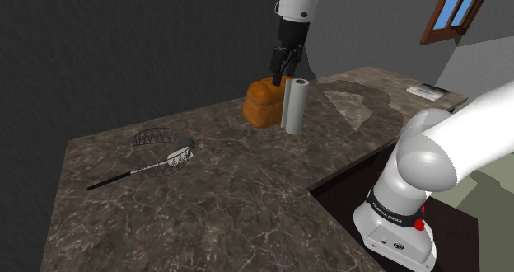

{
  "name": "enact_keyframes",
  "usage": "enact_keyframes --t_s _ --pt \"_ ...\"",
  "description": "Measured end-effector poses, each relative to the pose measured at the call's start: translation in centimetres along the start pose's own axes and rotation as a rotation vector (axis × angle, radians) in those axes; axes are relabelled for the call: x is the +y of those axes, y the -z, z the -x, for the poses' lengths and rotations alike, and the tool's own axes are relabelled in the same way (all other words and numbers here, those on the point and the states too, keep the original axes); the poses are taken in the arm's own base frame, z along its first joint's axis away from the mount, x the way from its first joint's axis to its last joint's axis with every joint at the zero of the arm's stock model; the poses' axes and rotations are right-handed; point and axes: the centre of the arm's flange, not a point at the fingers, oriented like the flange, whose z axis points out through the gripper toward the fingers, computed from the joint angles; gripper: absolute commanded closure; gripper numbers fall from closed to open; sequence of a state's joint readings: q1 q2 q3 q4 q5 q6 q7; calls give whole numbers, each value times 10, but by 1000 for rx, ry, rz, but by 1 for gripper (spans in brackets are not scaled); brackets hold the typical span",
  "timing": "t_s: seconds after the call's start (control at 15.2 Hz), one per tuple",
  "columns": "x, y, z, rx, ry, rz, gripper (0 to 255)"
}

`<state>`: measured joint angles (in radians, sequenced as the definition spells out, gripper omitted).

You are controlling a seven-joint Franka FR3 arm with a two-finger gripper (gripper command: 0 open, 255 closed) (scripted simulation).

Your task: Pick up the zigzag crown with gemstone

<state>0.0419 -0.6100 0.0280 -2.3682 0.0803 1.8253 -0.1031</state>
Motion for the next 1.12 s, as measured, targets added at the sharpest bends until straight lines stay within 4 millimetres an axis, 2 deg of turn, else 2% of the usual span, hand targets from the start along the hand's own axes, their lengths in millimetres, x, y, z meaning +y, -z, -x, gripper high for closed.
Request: enact_keyframes --t_s 0.4,1.12 --pt "-36 -48 -52 6 15 -17 0" --pt "-100 -122 -151 19 42 -49 0"
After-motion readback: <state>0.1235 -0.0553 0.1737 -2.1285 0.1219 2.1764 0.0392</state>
